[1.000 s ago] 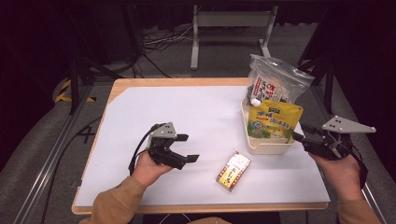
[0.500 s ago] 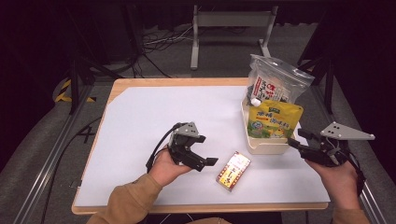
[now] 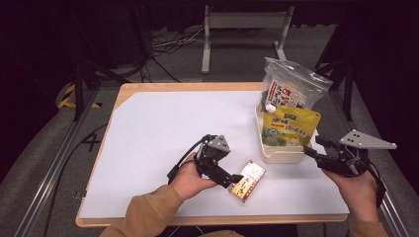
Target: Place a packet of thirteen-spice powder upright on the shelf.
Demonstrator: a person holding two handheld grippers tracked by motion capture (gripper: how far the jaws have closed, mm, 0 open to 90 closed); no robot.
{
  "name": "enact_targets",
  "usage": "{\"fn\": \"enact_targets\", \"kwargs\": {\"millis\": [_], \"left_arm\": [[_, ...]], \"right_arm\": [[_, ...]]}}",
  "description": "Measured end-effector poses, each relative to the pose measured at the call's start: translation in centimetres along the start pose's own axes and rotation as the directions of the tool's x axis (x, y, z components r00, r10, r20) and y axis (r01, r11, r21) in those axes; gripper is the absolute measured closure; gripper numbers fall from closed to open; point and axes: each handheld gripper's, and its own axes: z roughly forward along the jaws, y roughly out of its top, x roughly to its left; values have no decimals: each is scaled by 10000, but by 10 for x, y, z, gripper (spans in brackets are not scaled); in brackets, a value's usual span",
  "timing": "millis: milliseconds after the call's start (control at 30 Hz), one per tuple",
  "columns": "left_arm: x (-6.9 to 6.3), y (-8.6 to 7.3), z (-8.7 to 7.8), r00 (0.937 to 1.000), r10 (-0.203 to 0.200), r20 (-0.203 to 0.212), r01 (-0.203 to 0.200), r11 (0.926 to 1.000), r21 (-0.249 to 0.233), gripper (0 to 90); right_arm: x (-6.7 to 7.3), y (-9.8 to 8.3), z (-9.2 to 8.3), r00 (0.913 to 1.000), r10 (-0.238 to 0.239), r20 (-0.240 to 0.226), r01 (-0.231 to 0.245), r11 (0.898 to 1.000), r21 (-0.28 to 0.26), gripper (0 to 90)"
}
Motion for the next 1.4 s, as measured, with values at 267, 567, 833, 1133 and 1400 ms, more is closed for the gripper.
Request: {"fn": "enact_targets", "kwargs": {"millis": [267, 567, 833, 1133, 1400], "left_arm": [[-1, 1, 17, 9991, -417, 99, 415, 9990, 183, 27], [-3, 2, 32, 9946, -1013, 237, 1004, 9943, 355, 3], [-6, -2, 50, 9933, -1152, -3, 1149, 9899, 825, 5], [-10, -5, 63, 9899, -1354, -418, 1400, 9803, 1391, 7], [-15, -9, 75, 9894, -1343, -546, 1416, 9760, 1653, 7]], "right_arm": [[1, 0, 2, 9999, -105, -18, 105, 9999, 4, 420], [0, -2, 4, 9999, -105, 18, 105, 9999, 50, 398], [-1, -3, 5, 10000, -58, 37, 58, 10000, 72, 395], [-1, -3, 9, 9999, -106, 71, 104, 9998, 187, 398], [-1, -4, 9, 9999, -111, 94, 109, 9997, 222, 396]]}}
